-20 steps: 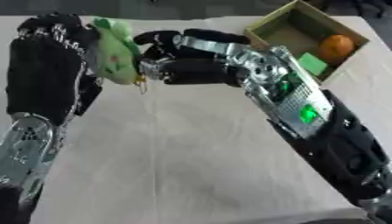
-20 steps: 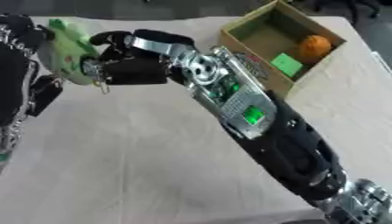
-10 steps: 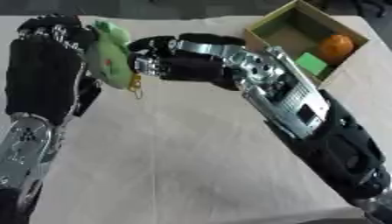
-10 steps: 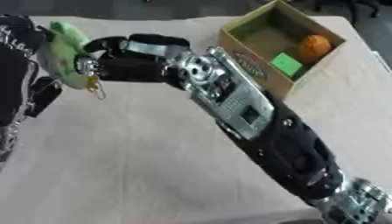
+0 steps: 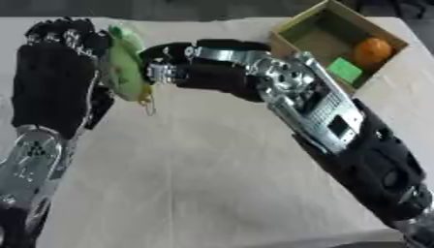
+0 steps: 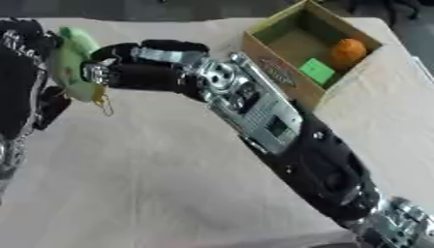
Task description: Pick up the objects with one hand, pass them to the other hand, and then place them into the box on the other side of the table.
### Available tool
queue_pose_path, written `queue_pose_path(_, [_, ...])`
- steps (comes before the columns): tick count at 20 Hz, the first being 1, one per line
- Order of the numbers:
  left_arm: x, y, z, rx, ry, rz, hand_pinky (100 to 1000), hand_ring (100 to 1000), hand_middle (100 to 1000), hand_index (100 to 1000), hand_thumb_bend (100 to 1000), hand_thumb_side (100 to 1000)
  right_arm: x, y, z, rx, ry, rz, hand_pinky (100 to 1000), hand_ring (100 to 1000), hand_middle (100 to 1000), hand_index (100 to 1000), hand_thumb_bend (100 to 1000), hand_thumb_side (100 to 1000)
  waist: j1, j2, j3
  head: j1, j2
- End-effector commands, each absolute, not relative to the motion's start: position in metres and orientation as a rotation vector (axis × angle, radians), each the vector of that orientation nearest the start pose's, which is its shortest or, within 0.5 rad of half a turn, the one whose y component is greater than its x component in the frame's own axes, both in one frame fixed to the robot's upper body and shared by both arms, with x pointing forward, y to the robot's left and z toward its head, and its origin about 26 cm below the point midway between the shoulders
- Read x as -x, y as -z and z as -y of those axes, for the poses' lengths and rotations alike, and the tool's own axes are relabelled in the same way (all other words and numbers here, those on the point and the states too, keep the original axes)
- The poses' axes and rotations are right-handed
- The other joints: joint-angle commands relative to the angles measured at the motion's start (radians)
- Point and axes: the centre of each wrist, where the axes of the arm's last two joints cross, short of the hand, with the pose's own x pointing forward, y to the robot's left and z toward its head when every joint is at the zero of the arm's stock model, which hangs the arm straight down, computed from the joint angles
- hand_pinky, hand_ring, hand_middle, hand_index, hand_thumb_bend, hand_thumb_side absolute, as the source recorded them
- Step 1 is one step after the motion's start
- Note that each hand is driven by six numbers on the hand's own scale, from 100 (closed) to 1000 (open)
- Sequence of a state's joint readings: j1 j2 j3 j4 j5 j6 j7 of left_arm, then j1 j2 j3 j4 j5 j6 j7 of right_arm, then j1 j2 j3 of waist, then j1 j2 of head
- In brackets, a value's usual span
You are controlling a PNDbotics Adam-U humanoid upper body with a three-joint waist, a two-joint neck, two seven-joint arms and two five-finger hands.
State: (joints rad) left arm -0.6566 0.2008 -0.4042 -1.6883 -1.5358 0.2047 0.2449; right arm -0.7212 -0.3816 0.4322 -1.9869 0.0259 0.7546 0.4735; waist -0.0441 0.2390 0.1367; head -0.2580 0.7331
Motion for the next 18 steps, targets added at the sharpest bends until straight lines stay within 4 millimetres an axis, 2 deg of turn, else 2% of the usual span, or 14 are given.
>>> queue_pose_path(1, [-0.345, -0.207, -0.11, 1.964, -1.065, -2.372, 434, 464, 365, 484, 456, 100, -0.292, -0.277, 0.129, -0.121, -1.226, 1.576, 1000, 990, 823, 1000, 100, 727, 0.001, -0.025, -0.003, 0.001, 0.002])
queue_pose_path(6, [-0.339, -0.212, -0.119, 2.028, -0.979, -2.307, 435, 467, 372, 484, 457, 100, -0.294, -0.275, 0.133, 0.004, -1.157, 1.705, 1000, 992, 824, 1000, 100, 630, -0.002, -0.025, -0.009, 0.006, 0.001])
queue_pose_path(10, [-0.335, -0.215, -0.122, 2.057, -0.945, -2.256, 437, 468, 377, 484, 461, 100, -0.294, -0.272, 0.133, 0.047, -1.125, 1.743, 1000, 992, 823, 1000, 100, 598, -0.004, -0.025, -0.009, 0.006, 0.002])
queue_pose_path(12, [-0.334, -0.214, -0.122, 2.064, -0.942, -2.248, 436, 468, 375, 484, 461, 100, -0.294, -0.271, 0.133, 0.049, -1.125, 1.751, 1000, 988, 818, 1000, 100, 540, -0.004, -0.025, -0.009, 0.005, 0.004])
queue_pose_path(16, [-0.333, -0.214, -0.122, 2.063, -0.939, -2.258, 437, 467, 373, 484, 463, 100, -0.294, -0.268, 0.133, 0.043, -1.132, 1.723, 1000, 990, 814, 1000, 100, 137, -0.004, -0.023, -0.005, 0.001, 0.007])
queue_pose_path(18, [-0.333, -0.215, -0.122, 2.059, -0.935, -2.257, 438, 468, 377, 484, 464, 100, -0.294, -0.268, 0.133, 0.03, -1.129, 1.696, 1000, 993, 815, 1000, 100, 100, -0.004, -0.022, -0.003, -0.001, 0.007])
